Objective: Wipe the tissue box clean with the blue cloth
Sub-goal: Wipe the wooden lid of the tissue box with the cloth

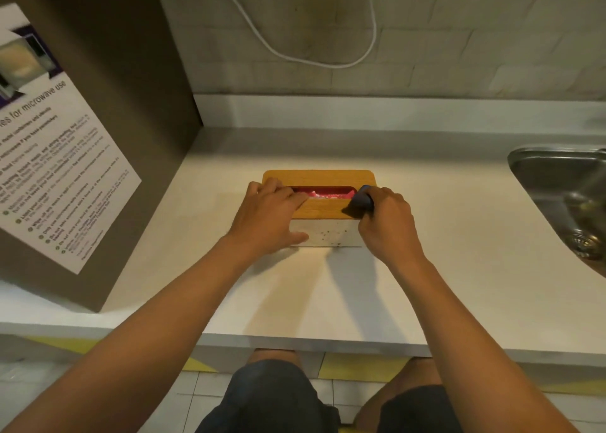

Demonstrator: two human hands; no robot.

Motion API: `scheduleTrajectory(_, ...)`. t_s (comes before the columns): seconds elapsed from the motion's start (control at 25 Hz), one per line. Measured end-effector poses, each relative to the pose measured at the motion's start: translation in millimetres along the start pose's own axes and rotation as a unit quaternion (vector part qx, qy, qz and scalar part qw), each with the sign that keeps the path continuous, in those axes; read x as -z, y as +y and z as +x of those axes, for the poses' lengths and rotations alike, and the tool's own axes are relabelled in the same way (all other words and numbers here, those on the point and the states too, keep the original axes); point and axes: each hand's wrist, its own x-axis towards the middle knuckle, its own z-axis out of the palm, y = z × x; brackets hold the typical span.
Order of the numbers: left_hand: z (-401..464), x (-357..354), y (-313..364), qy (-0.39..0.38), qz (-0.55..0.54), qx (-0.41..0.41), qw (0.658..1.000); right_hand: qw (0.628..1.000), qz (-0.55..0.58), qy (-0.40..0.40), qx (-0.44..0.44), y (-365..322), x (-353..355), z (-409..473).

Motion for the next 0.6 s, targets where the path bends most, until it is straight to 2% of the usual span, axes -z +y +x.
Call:
scheduleTrajectory(0.12,16.5,25.0,-23.0,-0.106,-0.081,-0.021,0.991,0.998,0.053,0.006,-0.016,2.9,5.6,1.0)
scheduleTrajectory(0.2,22.0,29.5,-27.9,-0.129,-0.1,-0.028,0.986,0.995,0.091,0.032,-0.023,5.2,6.0,-3.0)
scheduleTrajectory(0.44,12.8,13.3,-25.7,-0.08,0.001,-0.099,0.992,0.965,0.219,0.099,-0.101,9.4,4.9,-15.0)
scheduleTrajectory(0.6,11.5,18.8,-22.4,-0.075,-0.04,-0.099,0.991,0.979,0.164,0.118,-0.009,7.9,7.6,-10.2)
